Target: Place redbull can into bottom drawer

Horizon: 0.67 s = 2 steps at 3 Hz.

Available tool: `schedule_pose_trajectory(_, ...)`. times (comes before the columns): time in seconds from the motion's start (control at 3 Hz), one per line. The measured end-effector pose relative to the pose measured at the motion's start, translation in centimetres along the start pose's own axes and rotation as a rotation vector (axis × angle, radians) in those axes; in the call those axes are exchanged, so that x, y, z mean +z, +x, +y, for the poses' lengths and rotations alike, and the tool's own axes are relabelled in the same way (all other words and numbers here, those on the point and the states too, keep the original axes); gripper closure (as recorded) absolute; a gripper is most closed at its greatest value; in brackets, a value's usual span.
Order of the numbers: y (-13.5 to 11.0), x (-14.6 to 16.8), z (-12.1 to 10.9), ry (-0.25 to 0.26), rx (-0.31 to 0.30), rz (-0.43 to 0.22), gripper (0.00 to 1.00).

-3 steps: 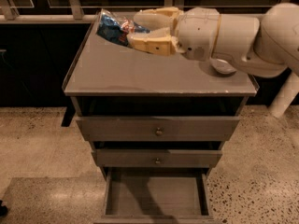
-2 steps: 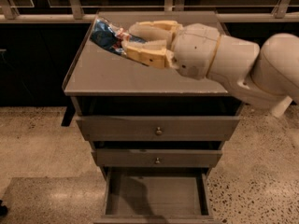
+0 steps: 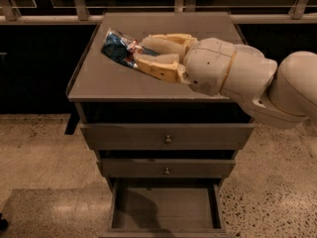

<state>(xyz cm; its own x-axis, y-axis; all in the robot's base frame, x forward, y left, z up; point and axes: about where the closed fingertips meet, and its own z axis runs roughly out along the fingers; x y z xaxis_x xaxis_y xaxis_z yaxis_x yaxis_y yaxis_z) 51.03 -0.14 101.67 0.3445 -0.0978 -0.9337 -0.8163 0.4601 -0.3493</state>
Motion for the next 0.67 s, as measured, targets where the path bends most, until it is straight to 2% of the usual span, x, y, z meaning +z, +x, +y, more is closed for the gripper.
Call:
schedule_pose_trajectory(0.33,1.3,0.6,1.4,-0.032,0.043,-0.002,1.0)
schedule_pose_trajectory(0.67,1.9,0.7,4.5,0.001,0.149,0.028,1.0)
